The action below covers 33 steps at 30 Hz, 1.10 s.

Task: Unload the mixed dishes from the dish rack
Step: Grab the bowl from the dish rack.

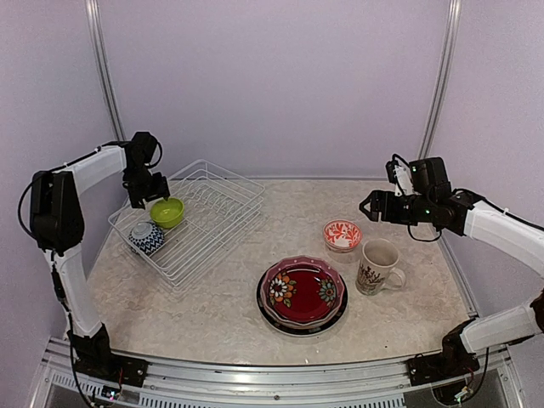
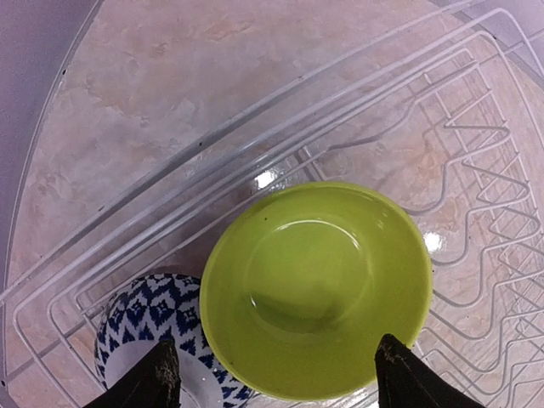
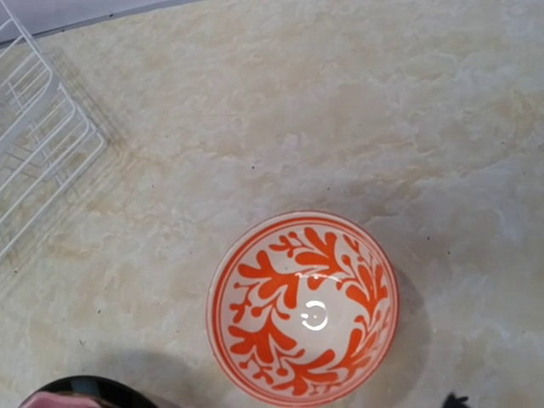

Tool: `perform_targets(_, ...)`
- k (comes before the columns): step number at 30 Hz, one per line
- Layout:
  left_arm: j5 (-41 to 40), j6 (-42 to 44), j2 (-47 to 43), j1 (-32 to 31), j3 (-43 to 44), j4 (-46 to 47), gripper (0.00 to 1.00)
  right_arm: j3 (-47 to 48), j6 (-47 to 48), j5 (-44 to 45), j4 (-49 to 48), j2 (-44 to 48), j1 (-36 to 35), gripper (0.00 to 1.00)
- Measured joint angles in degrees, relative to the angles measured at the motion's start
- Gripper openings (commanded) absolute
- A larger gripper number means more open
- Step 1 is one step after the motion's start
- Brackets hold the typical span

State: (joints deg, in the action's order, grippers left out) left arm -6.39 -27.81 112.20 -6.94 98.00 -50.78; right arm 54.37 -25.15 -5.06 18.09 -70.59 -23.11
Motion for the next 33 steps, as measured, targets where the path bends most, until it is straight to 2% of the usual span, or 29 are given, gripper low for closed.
perform_targets(3,0.04,-0.35,1.03,1.09,0.17,0.28,0.71,-0.02,0.00,0.02,0.02,0.02,0.00,0.83)
perform_targets(7,-0.04,-0.46,3.52,2.03,0.68,0.66,0.62,-0.04,-0.02,0.09,0.02,0.26,0.00,0.83)
perform_targets(16,0.11,-0.48,7.72,2.14,0.70,1.36,0.29,-0.04,-0.02,0.11,0.02,0.48,0.00,0.83)
perform_targets(27,1.46,-0.13,7.72,2.29,0.94,-0.63,0.01,-0.66,-0.87,0.85,0.02,1.49,-0.02,0.83)
perform_targets(33,1.33,-0.98,7.21,1.84,0.96,-0.02,0.00,-0.70,-1.66,1.44,0.00,2.58,-0.02,0.83)
